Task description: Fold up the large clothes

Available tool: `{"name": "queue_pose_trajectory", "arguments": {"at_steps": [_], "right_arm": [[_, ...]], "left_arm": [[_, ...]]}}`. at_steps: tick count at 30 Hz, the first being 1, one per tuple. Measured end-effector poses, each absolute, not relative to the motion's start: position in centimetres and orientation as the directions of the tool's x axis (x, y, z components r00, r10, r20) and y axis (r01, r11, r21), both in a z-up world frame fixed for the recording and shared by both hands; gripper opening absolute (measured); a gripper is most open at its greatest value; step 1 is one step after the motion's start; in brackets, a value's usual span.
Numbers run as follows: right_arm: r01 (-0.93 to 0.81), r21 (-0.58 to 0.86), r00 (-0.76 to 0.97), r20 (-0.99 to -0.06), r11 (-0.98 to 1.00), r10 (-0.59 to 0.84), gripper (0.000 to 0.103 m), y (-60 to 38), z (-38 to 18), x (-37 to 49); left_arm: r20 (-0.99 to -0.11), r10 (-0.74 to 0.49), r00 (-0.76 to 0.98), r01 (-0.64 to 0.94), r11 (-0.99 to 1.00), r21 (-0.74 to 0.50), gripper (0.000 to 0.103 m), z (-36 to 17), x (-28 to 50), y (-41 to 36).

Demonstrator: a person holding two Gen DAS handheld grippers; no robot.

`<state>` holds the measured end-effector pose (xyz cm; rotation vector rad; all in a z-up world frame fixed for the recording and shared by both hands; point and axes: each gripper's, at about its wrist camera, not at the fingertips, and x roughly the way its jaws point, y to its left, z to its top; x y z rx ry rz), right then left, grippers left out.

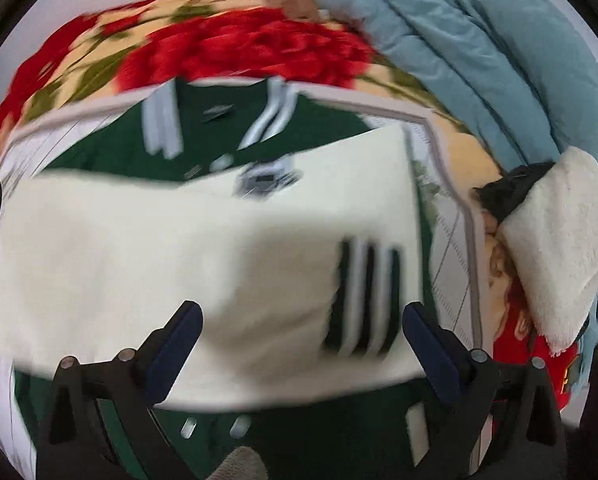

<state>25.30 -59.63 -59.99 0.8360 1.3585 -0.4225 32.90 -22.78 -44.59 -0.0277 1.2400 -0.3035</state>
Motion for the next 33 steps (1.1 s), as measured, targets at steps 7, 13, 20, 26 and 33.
{"name": "queue_pose_trajectory", "arguments": {"at_steps": [7, 13, 20, 26, 33], "right_arm": [[0.366, 0.092, 0.032, -0.996, 0.926, 0.086, 0.076, -53.6, -61.9, 31.0], [0.504, 0.152, 0.080, -0.988, 0.850, 0.130, 0.014, -56.5, -64.6, 33.7], [0.724, 0.187, 0.101, -0.981, 0.664, 0.165, 0.019, -61.1, -66.7, 31.3], [0.659, 0.098, 0.047, -0.995, 0.746, 0.090, 0.021, -59.5, -66.6, 33.3], [0.705, 0.212, 0.119, -0.976, 0.677, 0.182, 0.011, -58.4, -66.5, 33.7]], "left_arm": [[-0.906, 0.249, 0.343, -0.041, 0.967, 0.251, 0.102, -45.4, 27.1, -12.3], [-0.861, 0.472, 0.191, -0.264, 0.869, 0.418, 0.102, -50.5, 28.1, -2.6], [-0.852, 0.513, 0.106, -0.321, 0.828, 0.459, 0.102, -54.4, 31.2, 1.3], [-0.842, 0.513, 0.169, -0.317, 0.837, 0.446, 0.094, -54.3, 32.9, 2.3], [-0.875, 0.435, 0.212, -0.333, 0.874, 0.354, 0.057, -53.7, 33.9, 3.6]]}}
